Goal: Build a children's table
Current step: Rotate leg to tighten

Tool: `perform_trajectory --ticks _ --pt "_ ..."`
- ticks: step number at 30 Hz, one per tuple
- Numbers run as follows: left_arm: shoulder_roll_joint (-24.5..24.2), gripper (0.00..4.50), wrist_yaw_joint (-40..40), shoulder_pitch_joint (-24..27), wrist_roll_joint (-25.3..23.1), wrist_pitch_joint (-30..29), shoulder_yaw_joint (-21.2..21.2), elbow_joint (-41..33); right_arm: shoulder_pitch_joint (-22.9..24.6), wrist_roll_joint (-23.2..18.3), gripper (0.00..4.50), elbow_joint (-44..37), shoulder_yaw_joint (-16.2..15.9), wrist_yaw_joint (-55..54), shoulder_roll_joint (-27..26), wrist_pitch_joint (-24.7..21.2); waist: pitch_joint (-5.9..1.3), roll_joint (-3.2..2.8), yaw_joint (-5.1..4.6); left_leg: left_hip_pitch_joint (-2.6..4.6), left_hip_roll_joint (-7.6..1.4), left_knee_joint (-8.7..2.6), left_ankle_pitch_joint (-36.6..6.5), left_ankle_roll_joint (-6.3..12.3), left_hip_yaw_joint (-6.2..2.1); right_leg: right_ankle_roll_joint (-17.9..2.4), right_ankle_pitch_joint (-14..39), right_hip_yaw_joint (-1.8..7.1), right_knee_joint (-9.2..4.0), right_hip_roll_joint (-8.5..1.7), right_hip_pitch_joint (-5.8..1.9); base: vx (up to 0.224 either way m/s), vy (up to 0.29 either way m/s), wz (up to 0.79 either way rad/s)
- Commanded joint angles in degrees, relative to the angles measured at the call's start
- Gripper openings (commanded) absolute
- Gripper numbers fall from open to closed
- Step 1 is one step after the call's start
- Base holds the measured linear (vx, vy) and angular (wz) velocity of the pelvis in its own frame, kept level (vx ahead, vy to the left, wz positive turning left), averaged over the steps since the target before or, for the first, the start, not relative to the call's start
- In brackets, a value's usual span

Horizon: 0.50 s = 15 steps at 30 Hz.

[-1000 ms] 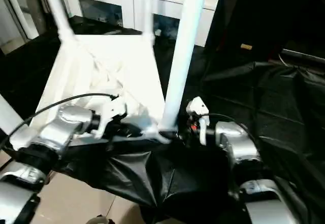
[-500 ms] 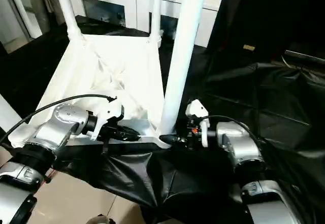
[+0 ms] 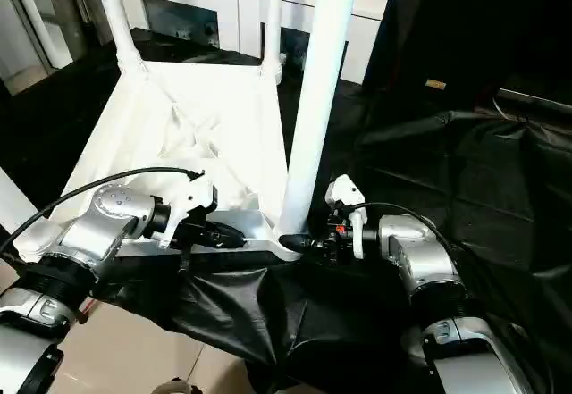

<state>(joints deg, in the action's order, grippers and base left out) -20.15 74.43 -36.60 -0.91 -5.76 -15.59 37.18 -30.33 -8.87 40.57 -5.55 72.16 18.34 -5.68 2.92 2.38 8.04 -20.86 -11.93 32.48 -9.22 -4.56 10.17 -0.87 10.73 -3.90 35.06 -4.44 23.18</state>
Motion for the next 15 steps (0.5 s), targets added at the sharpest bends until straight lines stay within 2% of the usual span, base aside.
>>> perform_trajectory --ticks 1,2,3,4,5,6,7,8,10,11,15 --pt "1.8 0.0 -3.3 0.0 -0.2 -0.3 -0.4 -1.4 0.8 0.6 2.61 -0.8 -2.4 -0.7 -2.5 -0.7 -3.7 -0.06 -0.01 0.57 -1.58 -3.21 -11.3 2.08 0.02 -12.9 8.2 2.37 -3.69 -3.72 -3.07 0.0 0.0 0.0" --pt "2.9 0.0 -5.3 -0.3 -0.6 -0.8 -0.4 -1.0 0.5 1.0 2.61 0.3 -1.8 -4.1 -3.6 -0.6 -3.61 -0.18 -0.05 0.58 -1.59 -3.27 -11.8 1.92 0.0 -12.8 8.7 2.37 -3.81 -3.73 -3.01 0.0 0.0 0.0" --pt "5.6 0.0 -10.3 -1.0 -1.6 -2.0 -0.3 0.0 -0.3 2.0 2.61 3.0 -0.4 -12.9 -6.5 -0.1 -3.64 -0.35 -0.21 0.63 -1.67 -3.34 -11.7 1.38 -0.04 -12.8 8.7 2.5 -3.71 -3.85 -2.86 0.0 0.0 0.0" --pt "9.2 0.0 -16.1 -1.8 -2.7 -3.6 -0.3 1.0 -1.5 2.8 2.61 6.1 1.6 -23.9 -10.4 0.0 -3.18 -0.23 -0.66 0.72 -1.47 -3.7 -14.5 0.14 -0.24 -12.0 13.3 2.45 -4.36 -4.01 -2.76 0.0 0.0 0.0" --pt "12.0 0.0 -20.1 -2.2 -3.4 -4.8 -0.4 1.6 -2.5 3.4 2.61 8.5 3.2 -32.5 -13.3 0.0 -2.71 -0.31 -1.33 0.93 -1.35 -4.16 -18.3 -1.68 -0.57 -10.1 21.4 2.24 -5.03 -4.17 -2.61 0.0 0.0 0.0" --pt "13.8 0.0 -22.5 -2.5 -3.8 -5.5 -0.6 1.9 -3.4 3.6 2.61 10.3 4.2 -38.2 -15.3 0.0 -2.67 -0.31 -1.72 1.21 -1.32 -4.15 -20.1 -2.55 -0.72 -9.0 25.3 2.17 -5.3 -4.29 -2.44 0.0 0.0 0.0" --pt "14.9 0.0 -22.8 -2.3 -3.8 -5.7 -0.9 1.6 -4.0 3.5 2.61 11.3 4.7 -40.8 -16.6 0.3 -2.64 -0.16 -2.54 1.47 -1.13 -4.23 -22.7 -3.32 -1.13 -6.7 31.4 1.88 -6.0 -4.4 -2.29 0.0 0.0 0.0" --pt "15.0 0.0 -22.7 -2.2 -3.7 -5.8 -1.0 1.4 -4.0 3.5 2.61 11.4 4.6 -40.8 -16.9 0.4 -2.92 -0.11 -2.89 1.28 -1.0 -4.23 -22.7 -2.8 -1.33 -5.3 33.0 1.77 -6.49 -4.55 -2.59 0.0 0.0 0.0" --pt "15.0 0.0 -22.4 -2.1 -3.7 -5.8 -1.1 1.1 -4.0 3.6 2.61 11.2 4.4 -40.6 -17.1 0.7 -3.06 -0.14 -2.98 1.14 -1.11 -4.2 -21.5 -1.31 -1.16 -5.5 29.4 2.09 -6.6 -4.31 -2.43 0.0 0.0 0.0" --pt "14.8 0.0 -22.1 -2.0 -3.7 -5.7 -1.1 0.9 -4.0 3.8 2.61 11.1 4.2 -40.3 -17.0 1.0 -3.04 -0.17 -2.85 1.41 -1.17 -4.14 -21.6 -0.71 -0.94 -6.5 26.7 2.26 -6.48 -4.09 -2.08 0.0 0.0 0.0" --pt "13.4 0.0 -22.0 -1.4 -4.3 -4.8 -0.4 0.7 -3.8 4.7 2.61 10.8 4.5 -39.6 -16.3 3.2 -3.14 -0.07 -2.7 1.06 -1.11 -4.1 -19.7 0.1 -0.63 -8.5 20.9 2.45 -5.73 -3.85 -2.39 0.0 0.0 0.0"
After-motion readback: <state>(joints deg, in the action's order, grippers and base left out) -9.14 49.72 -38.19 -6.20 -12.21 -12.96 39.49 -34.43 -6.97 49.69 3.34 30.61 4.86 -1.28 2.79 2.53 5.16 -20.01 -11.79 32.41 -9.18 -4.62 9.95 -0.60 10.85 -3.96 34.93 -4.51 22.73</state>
